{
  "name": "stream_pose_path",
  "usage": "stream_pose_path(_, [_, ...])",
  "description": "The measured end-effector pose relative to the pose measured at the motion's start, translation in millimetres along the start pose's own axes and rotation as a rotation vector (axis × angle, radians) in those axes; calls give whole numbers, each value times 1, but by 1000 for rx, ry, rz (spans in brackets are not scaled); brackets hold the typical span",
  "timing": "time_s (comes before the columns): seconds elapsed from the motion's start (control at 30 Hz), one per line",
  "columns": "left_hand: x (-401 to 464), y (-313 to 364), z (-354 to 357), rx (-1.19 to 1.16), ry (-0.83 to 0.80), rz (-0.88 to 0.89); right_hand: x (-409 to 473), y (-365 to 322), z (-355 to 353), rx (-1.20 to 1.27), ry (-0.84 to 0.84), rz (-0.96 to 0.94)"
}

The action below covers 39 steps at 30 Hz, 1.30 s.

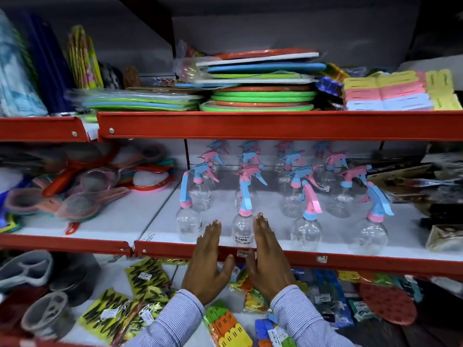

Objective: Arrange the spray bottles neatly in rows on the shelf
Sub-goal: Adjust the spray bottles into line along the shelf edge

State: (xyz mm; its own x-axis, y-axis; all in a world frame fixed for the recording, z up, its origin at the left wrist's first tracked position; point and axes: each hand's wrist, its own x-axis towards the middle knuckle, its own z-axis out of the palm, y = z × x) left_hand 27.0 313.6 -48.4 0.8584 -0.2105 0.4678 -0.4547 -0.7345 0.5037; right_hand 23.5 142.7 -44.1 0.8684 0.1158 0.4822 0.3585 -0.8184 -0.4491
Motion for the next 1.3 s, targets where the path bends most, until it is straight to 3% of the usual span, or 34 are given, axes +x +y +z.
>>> stream_pose_path(0.13, [-24, -12, -14, 236, 101, 13, -14, -15, 9, -144, 49, -131])
stream_pose_path(0.27, [-41, -24, -32, 384, 97, -25, -20, -32, 26, -164, 1, -228])
stream_pose_path(0.53, [-31, -76, -54, 448, 5, -80, 7, -70, 65, -174, -34, -170])
stream_pose_path(0.73, [-6, -109, -61, 171, -57, -30, 40, -83, 92, -73, -72, -5])
stream_pose_path(1.03, [27, -112, -72, -225, -61, -81, 80, -99, 90, 339, -139, 288])
stream_pose_path(1.3, [24, -98, -81, -334, 2, -39, 78, -101, 86, 365, -139, 268])
